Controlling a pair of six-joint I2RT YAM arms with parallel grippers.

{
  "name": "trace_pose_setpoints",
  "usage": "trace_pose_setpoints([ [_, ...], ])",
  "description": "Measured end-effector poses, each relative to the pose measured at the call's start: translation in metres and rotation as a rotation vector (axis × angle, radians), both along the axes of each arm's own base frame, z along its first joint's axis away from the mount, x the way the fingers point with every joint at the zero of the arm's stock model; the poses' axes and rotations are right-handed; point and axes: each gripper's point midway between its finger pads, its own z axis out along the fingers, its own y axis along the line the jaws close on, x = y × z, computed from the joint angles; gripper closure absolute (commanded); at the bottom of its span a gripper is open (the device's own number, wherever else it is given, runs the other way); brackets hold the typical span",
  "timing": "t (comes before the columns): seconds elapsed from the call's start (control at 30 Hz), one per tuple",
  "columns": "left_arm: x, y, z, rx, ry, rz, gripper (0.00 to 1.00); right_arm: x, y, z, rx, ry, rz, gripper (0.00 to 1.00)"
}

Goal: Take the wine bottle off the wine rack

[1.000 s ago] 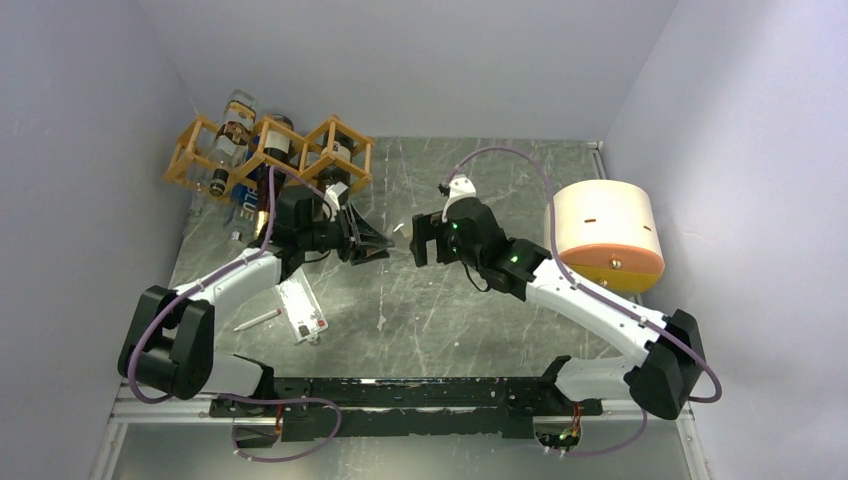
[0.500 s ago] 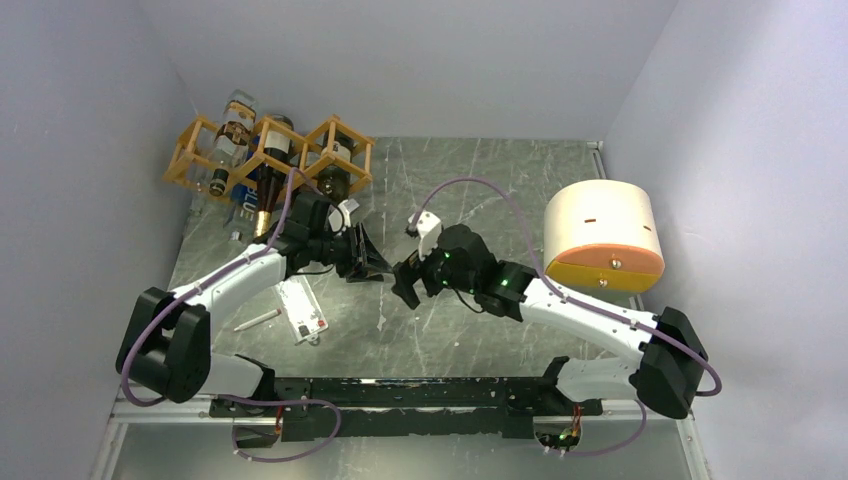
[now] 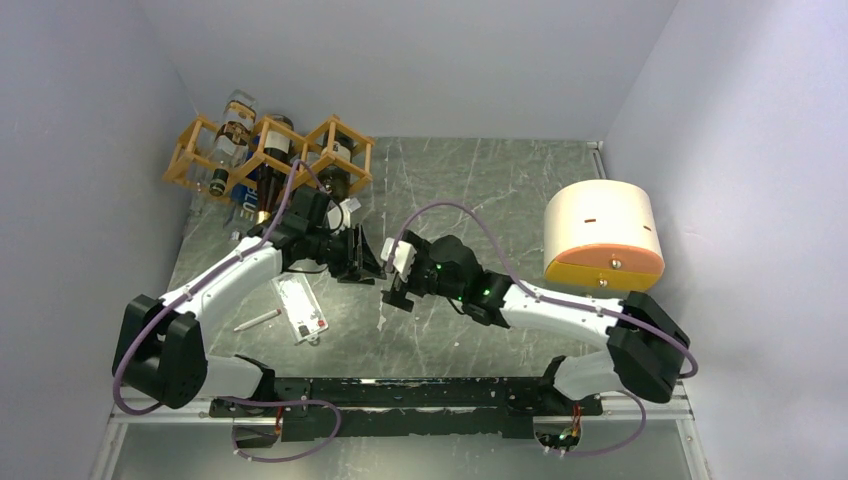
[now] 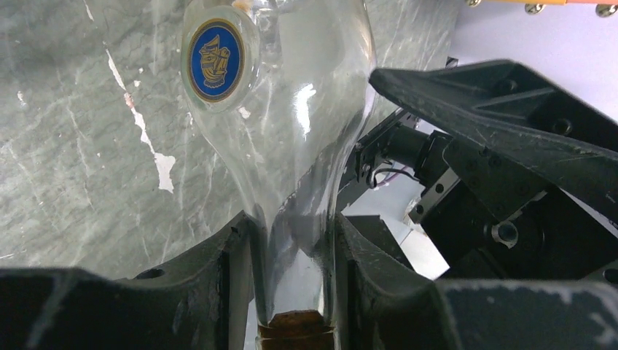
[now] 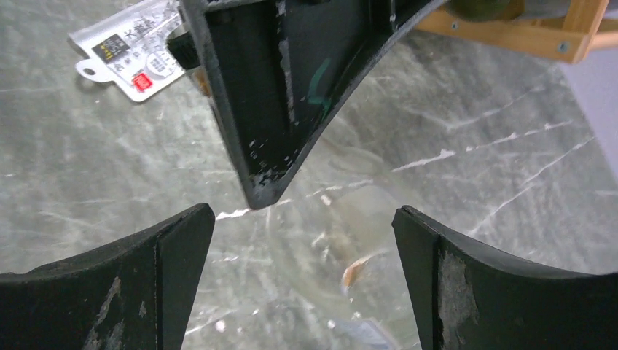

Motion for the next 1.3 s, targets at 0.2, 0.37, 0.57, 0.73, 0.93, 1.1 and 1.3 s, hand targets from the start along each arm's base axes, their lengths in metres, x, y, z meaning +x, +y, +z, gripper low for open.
trace_pose_setpoints([
  [0.2, -0.006, 0.004, 0.002, 0.022, 0.001, -0.028, 0.86, 0.015, 0.020, -0.010, -0.026, -0.094, 0.053, 0.08],
  [0.37, -0.011, 0.007, 0.006, 0.040, 0.018, -0.040, 0.72, 0.021, 0.031, -0.015, -0.009, -0.134, 0.073, 0.17],
  [0.57, -0.014, 0.008, 0.008, 0.046, 0.028, -0.047, 0.55, 0.018, 0.032, -0.013, 0.064, -0.158, 0.081, 0.23],
  [0.73, -0.014, 0.004, 0.017, 0.019, 0.002, -0.071, 0.40, 0.020, 0.033, -0.008, 0.095, -0.161, 0.080, 0.23],
  [0.93, -0.007, -0.007, 0.051, -0.054, -0.078, -0.122, 0.30, 0.027, 0.034, 0.006, 0.146, -0.189, 0.057, 0.26],
  [1.1, -0.011, -0.016, 0.074, -0.115, -0.137, -0.180, 0.29, 0.024, 0.031, 0.012, 0.201, -0.184, 0.054, 0.29],
  [1.3, -0.006, -0.021, 0.089, -0.142, -0.189, -0.198, 0.27, 0.021, 0.022, 0.016, 0.256, -0.169, 0.037, 0.51],
])
